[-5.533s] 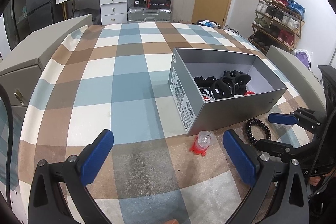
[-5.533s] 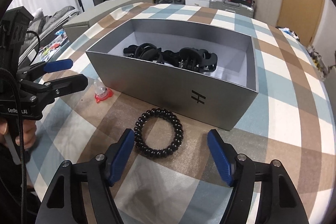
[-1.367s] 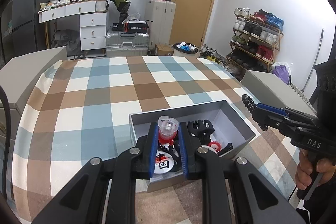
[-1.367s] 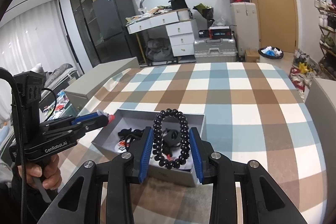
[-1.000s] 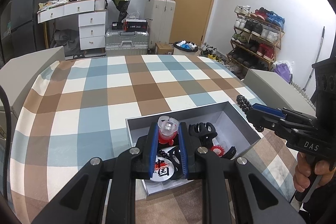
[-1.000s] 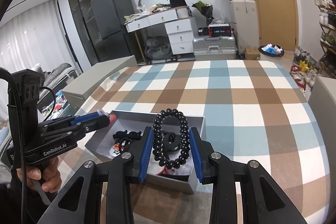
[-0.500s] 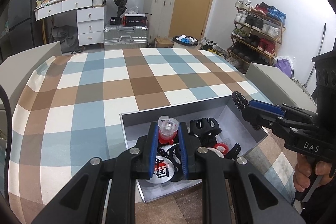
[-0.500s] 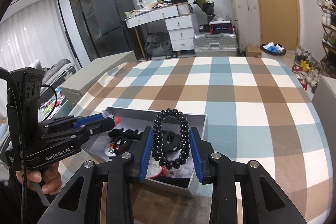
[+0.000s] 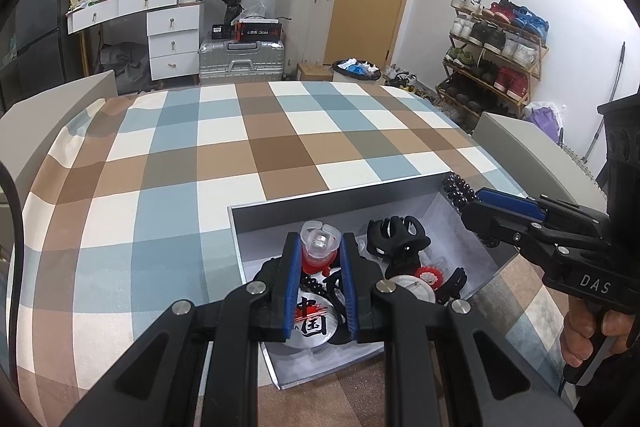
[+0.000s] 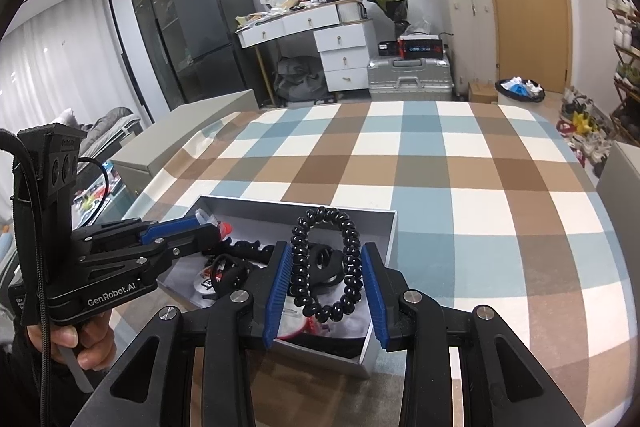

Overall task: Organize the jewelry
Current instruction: 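Carry the bracelet and clear-red cup over the grey box with both grippers, then open the right gripper to drop the bracelet while the left releases the cup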

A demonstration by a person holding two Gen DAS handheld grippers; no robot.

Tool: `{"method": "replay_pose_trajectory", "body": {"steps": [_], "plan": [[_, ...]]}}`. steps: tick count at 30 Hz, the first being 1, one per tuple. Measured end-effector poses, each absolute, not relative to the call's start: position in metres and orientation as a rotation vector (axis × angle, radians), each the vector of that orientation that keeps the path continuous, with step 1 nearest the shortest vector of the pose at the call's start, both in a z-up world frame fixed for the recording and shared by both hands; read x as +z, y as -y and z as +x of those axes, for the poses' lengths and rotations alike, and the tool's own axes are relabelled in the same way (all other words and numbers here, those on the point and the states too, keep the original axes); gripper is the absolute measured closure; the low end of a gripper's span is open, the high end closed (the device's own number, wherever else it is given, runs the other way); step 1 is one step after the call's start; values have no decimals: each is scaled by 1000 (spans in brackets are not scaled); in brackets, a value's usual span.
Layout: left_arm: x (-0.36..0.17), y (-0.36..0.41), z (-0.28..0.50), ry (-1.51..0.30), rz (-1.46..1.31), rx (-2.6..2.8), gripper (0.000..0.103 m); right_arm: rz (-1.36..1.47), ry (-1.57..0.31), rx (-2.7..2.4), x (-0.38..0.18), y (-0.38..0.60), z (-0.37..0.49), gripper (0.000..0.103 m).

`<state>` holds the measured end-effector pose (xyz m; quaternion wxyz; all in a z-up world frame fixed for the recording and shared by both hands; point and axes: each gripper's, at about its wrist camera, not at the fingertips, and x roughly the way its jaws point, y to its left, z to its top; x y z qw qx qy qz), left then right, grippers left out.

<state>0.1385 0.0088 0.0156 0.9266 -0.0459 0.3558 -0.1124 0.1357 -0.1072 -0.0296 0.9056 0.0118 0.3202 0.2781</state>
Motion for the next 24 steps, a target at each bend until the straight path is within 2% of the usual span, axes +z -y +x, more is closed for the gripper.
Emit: {"method": "replay_pose_trajectory", "body": {"steps": [2,5,21,24], "plan": [[15,-9,139,-730,-95,-231,89,29,-659,570,-29,108,135,60],[15,-9,138,-732,-95,-232,89,55,-656,578,-28,112,134,57],[16,-7,137,-728,-92,-235,89,71,-654,571,-27,114,135,52],[16,-6,137,-725,-91,-237,89,75,-659,569,-28,115,136,49]]}}
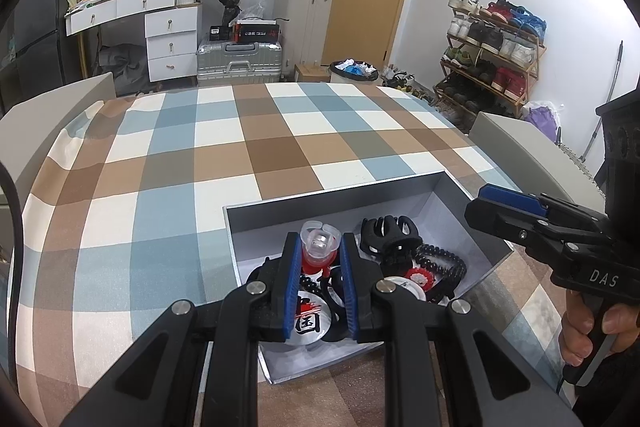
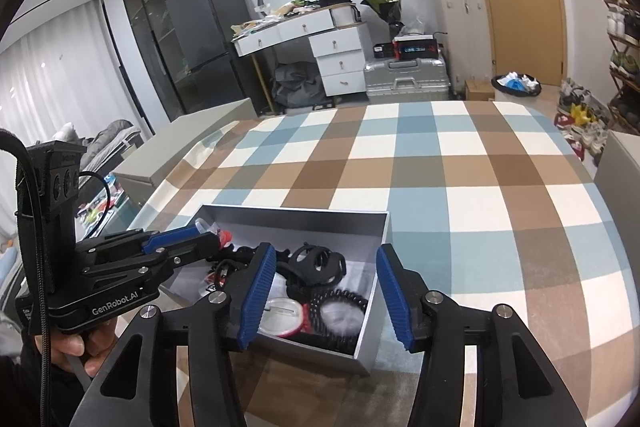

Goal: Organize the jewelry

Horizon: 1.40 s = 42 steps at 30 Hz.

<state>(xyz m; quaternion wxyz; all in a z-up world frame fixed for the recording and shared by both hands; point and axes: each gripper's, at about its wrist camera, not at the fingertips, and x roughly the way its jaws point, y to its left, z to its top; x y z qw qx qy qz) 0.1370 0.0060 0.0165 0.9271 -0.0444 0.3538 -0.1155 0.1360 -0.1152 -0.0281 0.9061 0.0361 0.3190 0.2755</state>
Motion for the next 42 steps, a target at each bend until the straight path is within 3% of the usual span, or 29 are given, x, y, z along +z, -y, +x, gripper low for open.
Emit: {"method": "replay_pose_trajectory", "body": {"steps": [9,13,16,19,22,23,25,27,29,42], "plan": [[17,-5,137,-730,-89,-238,87,83,-671,570,-30,117,136,45],[18,-6,135,-731,-99,-243,70,85,-673,573,-30,117,134,44],[21,-7,131,-726,-108,-251,68,87,-669,571,-30,119,133,40],[23,-9,125,-717,-106,-247,54,90,-665,568,-29,121,130,35],[25,-12,118,-699,-111,-247,33,91,-664,560,-29,123,127,32],[26,-12,116,-692,-112,-240,23,90,-668,557,-30,124,127,23],[28,-14,111,-674,-111,-214,15,89,-671,552,-30,126,124,9],[28,-16,108,-659,-107,-200,12,92,-670,551,-30,128,120,5],[28,-17,106,-653,-107,-185,1,92,-670,554,-30,131,116,0],[25,-23,81,-586,-84,-130,1,20,-570,564,-36,131,92,0]]}}
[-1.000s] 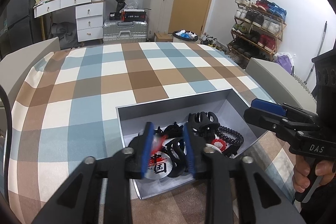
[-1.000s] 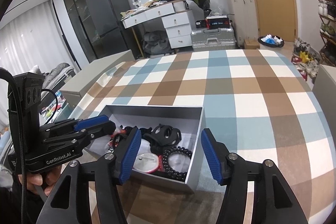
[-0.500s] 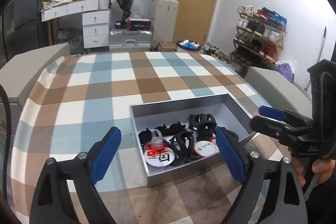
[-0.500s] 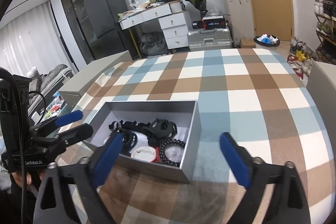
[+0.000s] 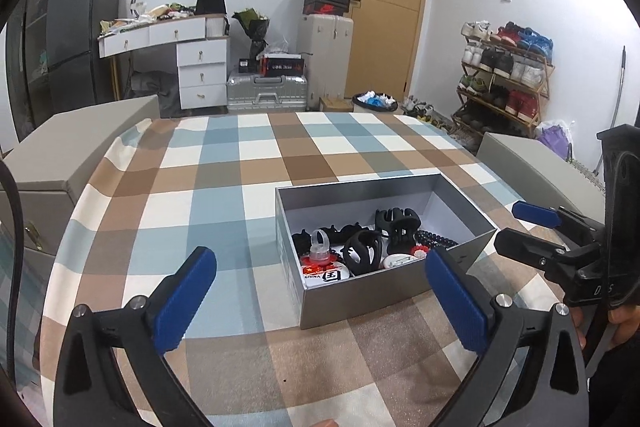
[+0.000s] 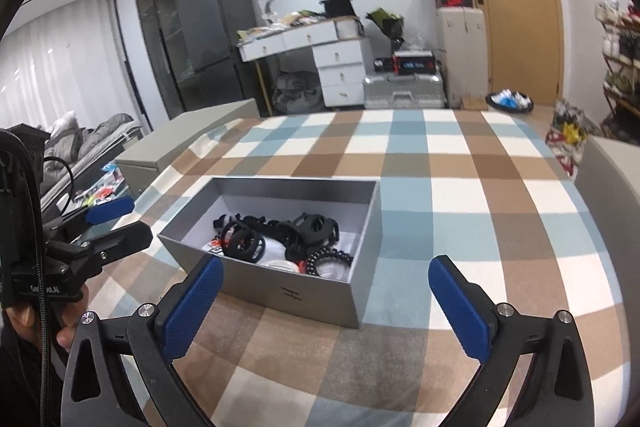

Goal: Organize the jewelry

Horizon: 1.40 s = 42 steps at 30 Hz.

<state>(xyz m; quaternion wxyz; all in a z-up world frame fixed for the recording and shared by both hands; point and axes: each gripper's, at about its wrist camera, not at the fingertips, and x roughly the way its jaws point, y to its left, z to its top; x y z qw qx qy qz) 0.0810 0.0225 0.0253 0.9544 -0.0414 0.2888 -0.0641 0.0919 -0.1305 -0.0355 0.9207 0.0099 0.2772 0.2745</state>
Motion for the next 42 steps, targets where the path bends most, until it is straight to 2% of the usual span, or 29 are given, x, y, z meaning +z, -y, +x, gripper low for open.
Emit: {"method": "replay_pose_trajectory", "body": {"steps": [19,42], "plan": [[13,-28,66,-496,-73,-73,1,66,-415,609,-35,142,73,0],[15,-19,60,-470,-23,-81,1,-14,-372,593,-33,131,61,0]]}}
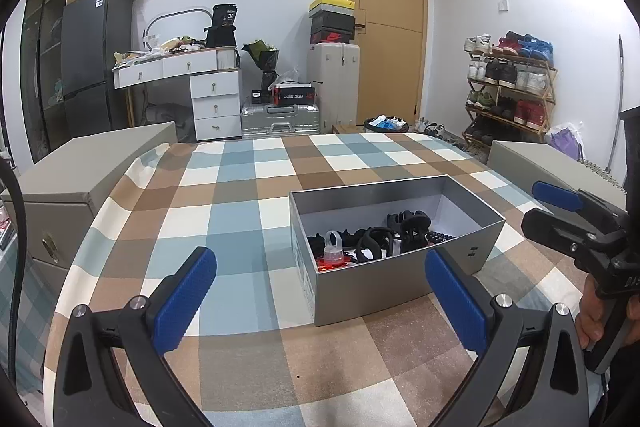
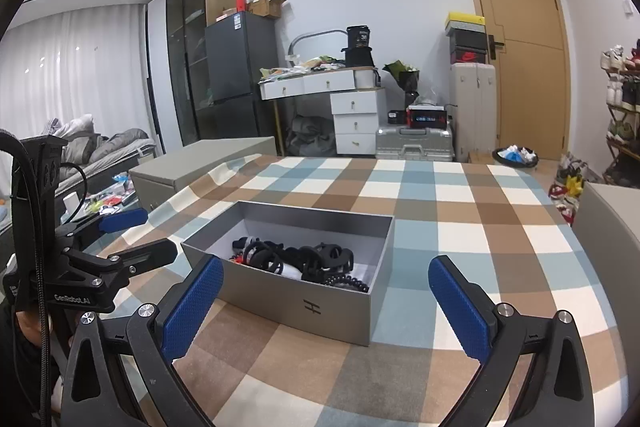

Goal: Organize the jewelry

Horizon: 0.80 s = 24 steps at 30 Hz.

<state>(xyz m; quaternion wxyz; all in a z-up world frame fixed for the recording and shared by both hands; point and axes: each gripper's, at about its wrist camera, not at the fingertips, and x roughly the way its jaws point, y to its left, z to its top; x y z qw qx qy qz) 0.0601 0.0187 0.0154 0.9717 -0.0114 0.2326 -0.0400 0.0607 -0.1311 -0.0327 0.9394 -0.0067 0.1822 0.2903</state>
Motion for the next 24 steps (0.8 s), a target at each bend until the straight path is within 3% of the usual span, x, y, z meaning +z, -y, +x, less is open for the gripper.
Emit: {"method": "replay_pose_trajectory", "body": {"steps": [24], "plan": [[15,-19,60,-469,-25,-84,1,-13,-372,593,-33,131,61,0]]}}
